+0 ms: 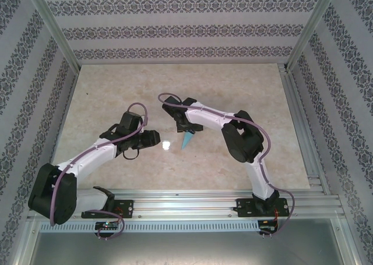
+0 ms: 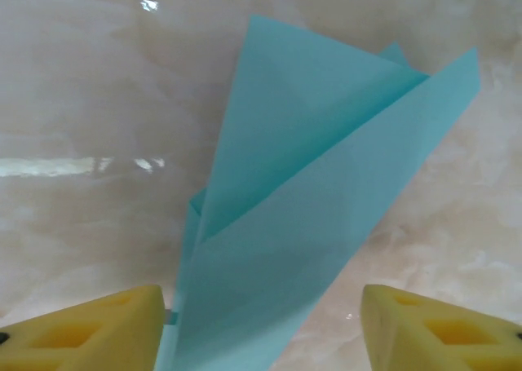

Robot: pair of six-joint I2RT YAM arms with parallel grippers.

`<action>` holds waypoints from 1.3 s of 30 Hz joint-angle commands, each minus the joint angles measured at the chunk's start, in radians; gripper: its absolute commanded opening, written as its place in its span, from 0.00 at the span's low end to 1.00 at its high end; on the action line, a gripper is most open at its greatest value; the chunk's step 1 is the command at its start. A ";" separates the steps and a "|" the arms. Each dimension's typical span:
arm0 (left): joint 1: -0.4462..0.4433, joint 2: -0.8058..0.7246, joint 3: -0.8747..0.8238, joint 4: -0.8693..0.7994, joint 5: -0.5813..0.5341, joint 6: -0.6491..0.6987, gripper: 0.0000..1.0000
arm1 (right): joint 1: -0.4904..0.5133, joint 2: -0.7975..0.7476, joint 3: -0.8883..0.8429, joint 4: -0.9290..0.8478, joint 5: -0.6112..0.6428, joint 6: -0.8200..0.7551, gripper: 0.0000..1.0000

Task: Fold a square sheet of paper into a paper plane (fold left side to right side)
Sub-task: Move the paper plane to the center of the table.

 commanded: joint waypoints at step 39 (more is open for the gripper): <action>-0.119 0.290 0.231 0.311 0.274 -0.150 0.54 | -0.406 -0.692 -1.055 0.871 -0.839 -0.154 0.09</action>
